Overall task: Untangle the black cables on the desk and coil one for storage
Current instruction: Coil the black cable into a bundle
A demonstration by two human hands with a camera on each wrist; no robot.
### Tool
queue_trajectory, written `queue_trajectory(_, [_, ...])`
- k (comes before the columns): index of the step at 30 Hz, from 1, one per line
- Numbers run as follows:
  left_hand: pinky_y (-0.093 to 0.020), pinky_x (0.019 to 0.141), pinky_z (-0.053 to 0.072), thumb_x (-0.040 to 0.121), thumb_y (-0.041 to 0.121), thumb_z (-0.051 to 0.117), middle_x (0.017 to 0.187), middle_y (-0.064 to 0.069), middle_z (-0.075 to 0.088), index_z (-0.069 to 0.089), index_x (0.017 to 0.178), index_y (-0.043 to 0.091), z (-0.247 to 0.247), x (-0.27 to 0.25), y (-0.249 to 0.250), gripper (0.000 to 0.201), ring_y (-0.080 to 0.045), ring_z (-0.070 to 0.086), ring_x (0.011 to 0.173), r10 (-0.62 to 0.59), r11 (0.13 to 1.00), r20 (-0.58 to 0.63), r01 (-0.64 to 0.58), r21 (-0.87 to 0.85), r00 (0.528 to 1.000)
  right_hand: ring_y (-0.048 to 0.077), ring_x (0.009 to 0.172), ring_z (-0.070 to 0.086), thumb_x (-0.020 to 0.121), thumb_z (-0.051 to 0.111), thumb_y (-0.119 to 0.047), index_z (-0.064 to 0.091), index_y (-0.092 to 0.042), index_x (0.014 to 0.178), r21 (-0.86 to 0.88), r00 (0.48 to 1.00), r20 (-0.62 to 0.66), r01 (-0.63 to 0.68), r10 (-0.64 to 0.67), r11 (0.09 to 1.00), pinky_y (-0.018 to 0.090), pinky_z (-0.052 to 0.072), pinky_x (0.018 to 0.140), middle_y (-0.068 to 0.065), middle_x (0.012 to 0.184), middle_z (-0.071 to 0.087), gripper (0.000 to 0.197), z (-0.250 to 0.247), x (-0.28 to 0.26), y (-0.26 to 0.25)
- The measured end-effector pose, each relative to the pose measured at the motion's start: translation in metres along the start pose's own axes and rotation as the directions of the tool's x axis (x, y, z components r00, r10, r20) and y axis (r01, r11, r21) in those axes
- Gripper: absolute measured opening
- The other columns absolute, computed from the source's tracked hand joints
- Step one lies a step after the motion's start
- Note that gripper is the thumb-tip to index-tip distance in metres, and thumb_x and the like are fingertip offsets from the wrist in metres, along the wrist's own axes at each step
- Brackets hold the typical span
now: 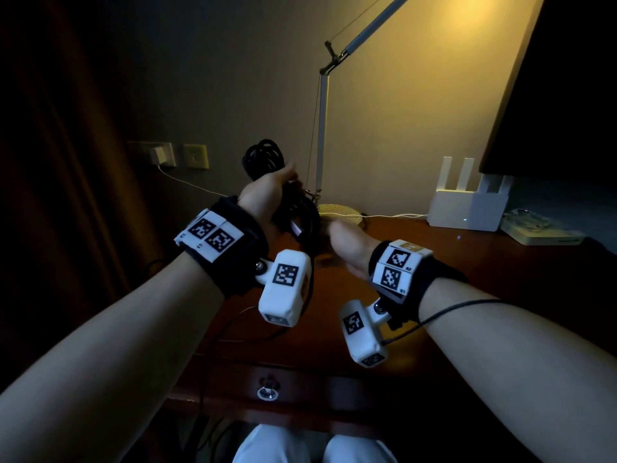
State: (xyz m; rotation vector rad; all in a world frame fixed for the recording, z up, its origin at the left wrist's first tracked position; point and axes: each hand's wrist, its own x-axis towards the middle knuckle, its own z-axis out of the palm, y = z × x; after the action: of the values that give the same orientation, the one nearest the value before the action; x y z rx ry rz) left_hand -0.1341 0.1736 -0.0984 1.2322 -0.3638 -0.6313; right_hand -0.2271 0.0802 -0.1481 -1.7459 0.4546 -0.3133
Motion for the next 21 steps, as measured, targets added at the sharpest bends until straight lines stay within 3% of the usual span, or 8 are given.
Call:
queue_trajectory(3, [-0.035, 0.074, 0.051, 0.098, 0.036, 0.050, 0.055, 0.000, 0.059, 0.048, 0.073, 0.010, 0.003, -0.001, 0.002, 0.036, -0.019, 0.064, 0.071, -0.012, 0.976, 0.050, 0.023, -0.215, 0.999, 0.016, 0.069, 0.066, 0.102, 0.036, -0.044, 0.057, -0.009, 0.123, 0.037, 0.994, 0.102, -0.045, 0.041, 0.998, 0.030, 0.050, 0.062, 0.009, 0.087, 0.068, 0.046, 0.001, -0.003, 0.007])
queue_trajectory(6, [-0.029, 0.060, 0.049, 0.097, 0.041, 0.049, 0.047, 0.002, 0.050, 0.049, 0.072, 0.011, 0.004, -0.002, 0.012, 0.039, -0.015, 0.057, 0.054, 0.039, 0.963, -0.023, -0.044, -0.266, 0.999, 0.023, 0.079, 0.067, 0.102, 0.028, -0.052, 0.053, -0.006, 0.127, -0.012, 0.975, 0.179, -0.134, 0.134, 0.991, 0.032, 0.049, 0.068, 0.018, 0.103, 0.067, 0.057, -0.001, -0.004, 0.018])
queue_trajectory(8, [-0.034, 0.064, 0.054, 0.091, 0.049, 0.057, 0.067, -0.003, 0.063, 0.059, 0.107, 0.006, 0.002, 0.000, 0.016, 0.045, -0.018, 0.065, 0.064, 0.093, 0.983, -0.139, -0.113, -0.148, 0.986, 0.024, 0.075, 0.065, 0.104, 0.035, -0.036, 0.051, 0.001, 0.129, -0.056, 0.970, 0.154, -0.184, 0.190, 0.981, 0.033, 0.050, 0.067, 0.016, 0.096, 0.065, 0.048, -0.002, -0.007, 0.021])
queue_trajectory(10, [-0.042, 0.084, 0.054, 0.090, 0.053, 0.054, 0.115, -0.009, 0.064, 0.048, 0.135, 0.009, -0.002, 0.007, 0.015, 0.063, -0.025, 0.064, 0.104, 0.174, 0.984, -0.265, -0.155, 0.093, 0.948, 0.025, 0.071, 0.060, 0.103, 0.041, -0.020, 0.051, 0.004, 0.127, -0.080, 0.980, 0.102, -0.162, 0.170, 0.984, 0.036, 0.051, 0.067, 0.012, 0.085, 0.061, 0.036, -0.003, -0.007, 0.019])
queue_trajectory(12, [-0.036, 0.083, 0.052, 0.094, 0.052, 0.046, 0.141, -0.005, 0.048, 0.041, 0.143, 0.019, -0.005, 0.011, 0.010, 0.059, -0.026, 0.051, 0.126, 0.275, 0.936, -0.170, -0.223, 0.273, 0.946, 0.022, 0.068, 0.055, 0.099, 0.044, -0.005, 0.051, 0.000, 0.125, -0.099, 0.993, 0.066, -0.089, 0.096, 0.991, 0.038, 0.052, 0.067, 0.009, 0.084, 0.056, 0.028, -0.003, -0.008, 0.012])
queue_trajectory(16, [-0.027, 0.088, 0.049, 0.070, 0.062, 0.067, 0.131, 0.011, 0.052, 0.044, 0.135, 0.027, -0.013, 0.012, 0.003, 0.077, -0.007, 0.051, 0.116, 0.561, 0.786, -0.164, -0.460, 0.414, 0.811, 0.031, 0.091, 0.064, 0.096, 0.049, 0.001, 0.048, -0.012, 0.132, -0.167, 0.997, 0.078, -0.007, 0.020, 0.986, 0.048, 0.058, 0.079, 0.013, 0.108, 0.061, 0.038, -0.002, -0.012, 0.000])
queue_trajectory(18, [-0.029, 0.088, 0.042, 0.074, 0.063, 0.065, 0.132, 0.006, 0.054, 0.041, 0.134, 0.028, -0.012, 0.006, 0.002, 0.074, -0.006, 0.047, 0.107, 0.584, 0.683, -0.041, -0.464, 0.565, 0.810, 0.038, 0.103, 0.063, 0.096, 0.049, 0.000, 0.046, -0.009, 0.133, -0.199, 0.994, 0.104, -0.006, 0.027, 0.980, 0.048, 0.058, 0.078, 0.017, 0.118, 0.059, 0.039, -0.002, -0.015, -0.003])
queue_trajectory(21, [-0.025, 0.081, 0.037, 0.082, 0.051, 0.065, 0.128, 0.001, 0.056, 0.042, 0.129, 0.022, -0.012, 0.005, 0.001, 0.060, -0.009, 0.048, 0.102, 0.577, 0.616, -0.001, -0.434, 0.657, 0.817, 0.024, 0.083, 0.064, 0.092, 0.054, 0.006, 0.042, -0.008, 0.138, -0.127, 0.972, 0.222, -0.055, 0.083, 0.990, 0.034, 0.059, 0.059, 0.011, 0.108, 0.057, 0.050, -0.003, -0.016, -0.004])
